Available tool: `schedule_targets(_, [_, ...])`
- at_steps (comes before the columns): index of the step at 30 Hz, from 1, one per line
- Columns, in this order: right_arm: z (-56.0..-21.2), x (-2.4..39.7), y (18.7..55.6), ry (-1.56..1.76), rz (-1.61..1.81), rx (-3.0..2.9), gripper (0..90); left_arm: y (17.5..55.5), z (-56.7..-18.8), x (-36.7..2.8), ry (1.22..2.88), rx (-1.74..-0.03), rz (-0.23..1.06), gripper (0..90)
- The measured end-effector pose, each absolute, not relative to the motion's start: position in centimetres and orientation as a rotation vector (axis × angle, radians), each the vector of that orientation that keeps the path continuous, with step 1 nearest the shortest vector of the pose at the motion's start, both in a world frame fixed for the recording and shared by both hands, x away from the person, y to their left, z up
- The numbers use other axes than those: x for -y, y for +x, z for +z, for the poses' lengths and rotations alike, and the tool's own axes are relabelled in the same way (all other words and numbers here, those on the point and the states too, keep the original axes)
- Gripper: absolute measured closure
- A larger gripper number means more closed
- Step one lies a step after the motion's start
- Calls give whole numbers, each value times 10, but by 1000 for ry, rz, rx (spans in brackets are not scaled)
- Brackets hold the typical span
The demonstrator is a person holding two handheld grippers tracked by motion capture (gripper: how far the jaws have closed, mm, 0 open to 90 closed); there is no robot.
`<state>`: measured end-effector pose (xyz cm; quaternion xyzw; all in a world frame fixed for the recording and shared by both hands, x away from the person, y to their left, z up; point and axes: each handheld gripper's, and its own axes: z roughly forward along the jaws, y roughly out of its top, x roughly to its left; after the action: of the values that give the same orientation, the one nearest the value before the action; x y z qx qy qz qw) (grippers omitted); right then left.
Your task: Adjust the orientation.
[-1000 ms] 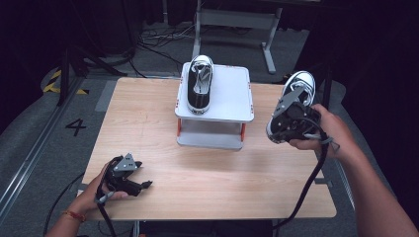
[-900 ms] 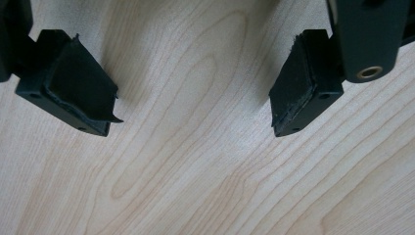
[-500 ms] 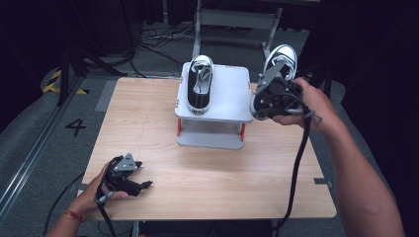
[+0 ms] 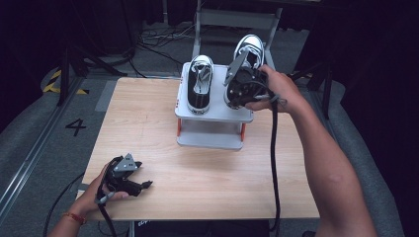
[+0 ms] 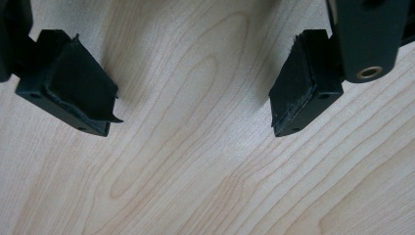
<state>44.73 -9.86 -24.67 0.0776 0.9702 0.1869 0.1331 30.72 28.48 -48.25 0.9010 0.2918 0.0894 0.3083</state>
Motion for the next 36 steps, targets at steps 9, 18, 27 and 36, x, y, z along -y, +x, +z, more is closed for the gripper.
schedule_targets(9, [-258, 73, 465, 152, 494, -2856, 785, 307, -483, -285, 2379, -775, 236, 180])
schedule_targets(18, [-276, 67, 477, 131, 395, -2907, 765, 307, -483, -285, 2379, -775, 235, 180])
schedule_targets(27, [-285, 67, 481, 92, 381, -2940, 750, 307, -483, -285, 2380, -774, 234, 180])
schedule_targets(36, [-282, 67, 482, 107, 360, -2931, 685, 307, -483, -285, 2378, -773, 235, 181])
